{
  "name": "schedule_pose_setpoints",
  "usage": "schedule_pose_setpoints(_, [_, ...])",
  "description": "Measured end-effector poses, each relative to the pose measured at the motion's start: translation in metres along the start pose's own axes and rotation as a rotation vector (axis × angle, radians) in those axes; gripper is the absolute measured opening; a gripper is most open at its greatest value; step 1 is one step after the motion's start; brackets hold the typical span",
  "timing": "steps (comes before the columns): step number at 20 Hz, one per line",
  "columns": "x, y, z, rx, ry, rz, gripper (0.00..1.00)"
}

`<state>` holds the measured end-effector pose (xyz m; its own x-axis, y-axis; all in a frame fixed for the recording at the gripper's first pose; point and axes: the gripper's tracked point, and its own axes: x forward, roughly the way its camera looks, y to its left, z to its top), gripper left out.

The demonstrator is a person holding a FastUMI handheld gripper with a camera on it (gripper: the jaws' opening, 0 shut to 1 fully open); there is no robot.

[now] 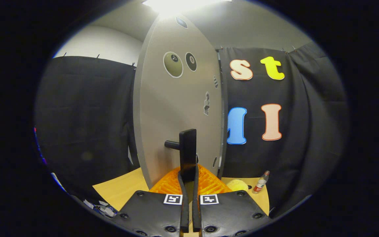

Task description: Open the shoe cabinet door, grab the shoes and put them into the shoe cabinet, then close the shoe cabinet door.

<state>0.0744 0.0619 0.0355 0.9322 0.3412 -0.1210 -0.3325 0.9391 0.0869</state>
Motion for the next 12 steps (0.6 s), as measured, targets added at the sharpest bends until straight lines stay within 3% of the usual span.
schedule_pose_setpoints(3, [0.001,-0.018,0.002,-0.005,-0.012,-0.054,0.05])
schedule_pose_setpoints(6, [0.002,0.013,0.004,0.033,-0.014,0.051,0.05])
schedule_pose_setpoints(8, [0.002,0.005,0.004,-0.016,-0.027,0.009,0.05])
schedule_pose_setpoints(12, [-0.002,0.001,0.002,0.068,-0.013,-0.031,0.05])
